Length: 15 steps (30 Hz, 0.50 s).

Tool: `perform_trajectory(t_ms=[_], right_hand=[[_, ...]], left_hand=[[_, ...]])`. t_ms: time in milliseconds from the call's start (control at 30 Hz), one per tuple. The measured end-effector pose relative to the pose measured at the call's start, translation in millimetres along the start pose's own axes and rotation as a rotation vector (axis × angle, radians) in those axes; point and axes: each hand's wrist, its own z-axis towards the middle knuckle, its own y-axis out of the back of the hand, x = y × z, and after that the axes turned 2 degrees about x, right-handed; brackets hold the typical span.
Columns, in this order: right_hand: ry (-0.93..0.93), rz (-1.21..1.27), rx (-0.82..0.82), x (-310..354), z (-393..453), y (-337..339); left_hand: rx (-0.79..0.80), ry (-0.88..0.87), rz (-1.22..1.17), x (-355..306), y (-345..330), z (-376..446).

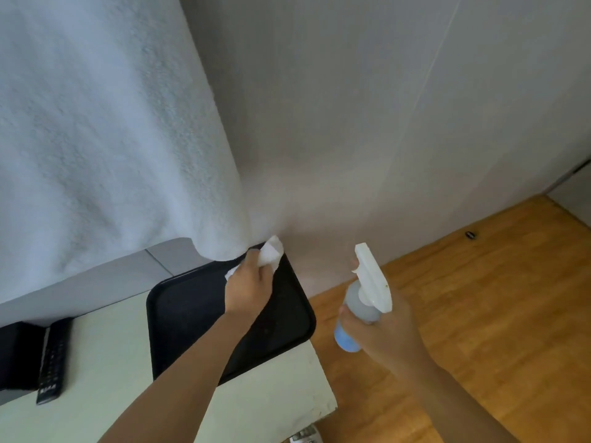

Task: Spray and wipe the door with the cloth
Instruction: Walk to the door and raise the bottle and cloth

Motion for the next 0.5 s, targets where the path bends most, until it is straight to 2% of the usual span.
perform_trajectory(t_ms=[67, 133, 200, 267, 400, 500], right_hand=[[0.005, -0.001, -0.047, 9.4, -5.7, 4.7], [0.015, 0.019, -0.104, 24.7, -13.4, 12.0], [0.025, 0.056, -0.160, 36.6, -23.0, 23.5], [0.027, 0.100, -0.212, 47.6, -32.2, 39.2], [0.028, 0.105, -0.304, 68.5, -52.9, 80.8], [0.075, 0.091, -0.409, 83.1, -59.6, 118.6]], left_hand=[[-0.123, 0.077, -0.319, -25.8, 23.9, -13.0], [-0.150, 0.172, -0.684, -59.1, 48.3, -28.8], [-0.052, 0.229, -0.995, -91.6, 65.6, -41.8], [0.073, 0.313, -1.190, -119.9, 71.9, -49.7], [0.281, 0.379, -1.179, -173.7, 58.2, -63.7], [0.373, 0.370, -1.169, -215.9, 36.3, -74.6]])
